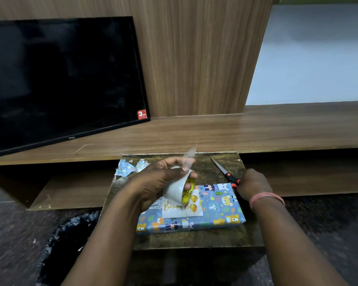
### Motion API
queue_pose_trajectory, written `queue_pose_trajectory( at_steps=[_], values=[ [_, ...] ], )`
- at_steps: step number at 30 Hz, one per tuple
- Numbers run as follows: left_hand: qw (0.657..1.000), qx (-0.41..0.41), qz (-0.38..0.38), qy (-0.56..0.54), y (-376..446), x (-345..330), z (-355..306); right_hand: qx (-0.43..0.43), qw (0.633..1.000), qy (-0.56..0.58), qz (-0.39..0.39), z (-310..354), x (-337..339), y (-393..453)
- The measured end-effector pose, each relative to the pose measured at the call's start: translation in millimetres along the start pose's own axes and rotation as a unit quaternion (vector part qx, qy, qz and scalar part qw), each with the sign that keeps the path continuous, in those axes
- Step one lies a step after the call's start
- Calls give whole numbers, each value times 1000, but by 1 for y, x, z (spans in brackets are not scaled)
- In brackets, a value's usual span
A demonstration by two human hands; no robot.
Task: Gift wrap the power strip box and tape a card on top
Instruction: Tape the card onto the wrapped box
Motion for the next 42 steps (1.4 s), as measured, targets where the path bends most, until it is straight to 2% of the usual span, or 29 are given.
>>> queue_pose_trajectory(
  at_steps=[6,10,12,14,16,18,21,28,32,36,39,42],
  values=[
    [1000,-8,26,9,0,3,2,-1,999,24,-28,-1,3,-4],
    [999,-21,26,-1,3,9,-2,-5,992,112,-52,0,18,-1],
    [1000,-19,21,-1,6,15,-8,29,969,245,2,10,22,-4],
    [1000,6,20,-11,11,25,-15,66,926,361,94,24,18,-16],
    [999,29,19,-11,23,40,-25,98,887,411,187,40,9,-29],
    [998,46,11,42,38,54,-36,119,877,398,243,52,-1,-39],
    [991,82,21,106,57,66,-48,128,877,382,264,63,-11,-51],
    [979,112,57,163,77,61,-73,149,882,345,285,65,-22,-59],
    [972,115,84,185,79,67,-91,173,881,281,339,53,-21,-59],
    [970,104,109,192,82,68,-99,192,866,258,383,46,-19,-51],
    [962,116,127,212,84,65,-99,210,843,264,419,48,-20,-47],
    [956,135,143,217,84,63,-96,224,835,264,429,52,-21,-49]
  ],
)
Point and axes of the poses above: each hand's wrist, its own y-axis towards the middle knuckle, its own x-axis out of the back of the hand, z = x × y, the point moved 2 cm from there along y, towards the middle knuckle, and after that the axes turned 11 degrees about -x, right-handed, at the moved point
